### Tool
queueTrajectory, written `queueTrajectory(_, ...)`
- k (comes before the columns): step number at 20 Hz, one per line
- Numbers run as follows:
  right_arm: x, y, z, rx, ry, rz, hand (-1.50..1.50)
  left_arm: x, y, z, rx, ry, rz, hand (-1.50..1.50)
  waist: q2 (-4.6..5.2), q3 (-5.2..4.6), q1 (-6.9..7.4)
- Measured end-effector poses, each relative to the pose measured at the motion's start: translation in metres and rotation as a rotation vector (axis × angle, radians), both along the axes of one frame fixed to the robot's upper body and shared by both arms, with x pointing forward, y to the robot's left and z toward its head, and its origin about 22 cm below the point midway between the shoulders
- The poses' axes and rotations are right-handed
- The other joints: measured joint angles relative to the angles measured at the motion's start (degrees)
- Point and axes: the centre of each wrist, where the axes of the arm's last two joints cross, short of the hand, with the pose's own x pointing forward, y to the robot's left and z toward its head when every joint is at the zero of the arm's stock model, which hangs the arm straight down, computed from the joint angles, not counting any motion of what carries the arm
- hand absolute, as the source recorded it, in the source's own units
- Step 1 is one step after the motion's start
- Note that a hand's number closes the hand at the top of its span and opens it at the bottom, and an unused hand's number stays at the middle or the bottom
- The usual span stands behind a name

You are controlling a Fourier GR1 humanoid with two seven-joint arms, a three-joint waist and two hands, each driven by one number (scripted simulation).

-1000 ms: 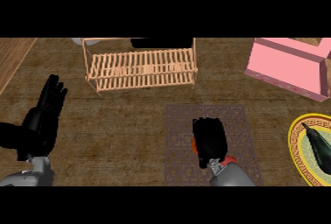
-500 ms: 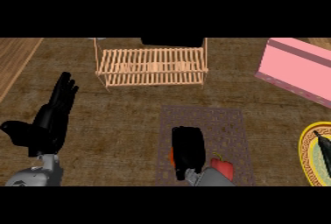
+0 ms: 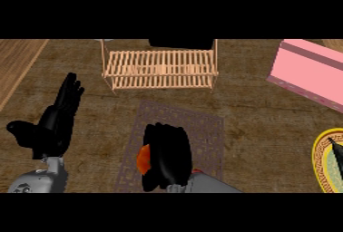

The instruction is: Pick the tomato from the placemat and place it in the tiered shelf

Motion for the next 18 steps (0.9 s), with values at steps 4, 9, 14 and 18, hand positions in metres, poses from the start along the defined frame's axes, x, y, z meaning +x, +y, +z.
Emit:
queueTrajectory(4, 0.004, 0.005, 0.038, 0.117, -0.135, -0.02, 1.5, -0.001, 0.005, -0.003, -0.001, 0.009, 0.011, 0.0, -0.44, -0.07, -0.75)
queueTrajectory(9, 0.015, 0.011, 0.076, 0.155, -0.283, -0.073, 1.5, 0.0, 0.008, -0.003, 0.001, 0.018, 0.028, 0.0, -0.81, -0.16, -1.88)
queueTrajectory(14, 0.029, 0.017, 0.101, 0.162, -0.369, -0.126, 1.5, -0.001, 0.011, -0.007, 0.003, 0.022, 0.035, 0.0, -0.73, -0.18, -2.32)
queueTrajectory(18, 0.042, 0.02, 0.113, 0.164, -0.404, -0.168, 1.5, -0.003, 0.01, -0.004, 0.005, 0.013, 0.039, 0.0, -0.61, -0.14, -2.4)
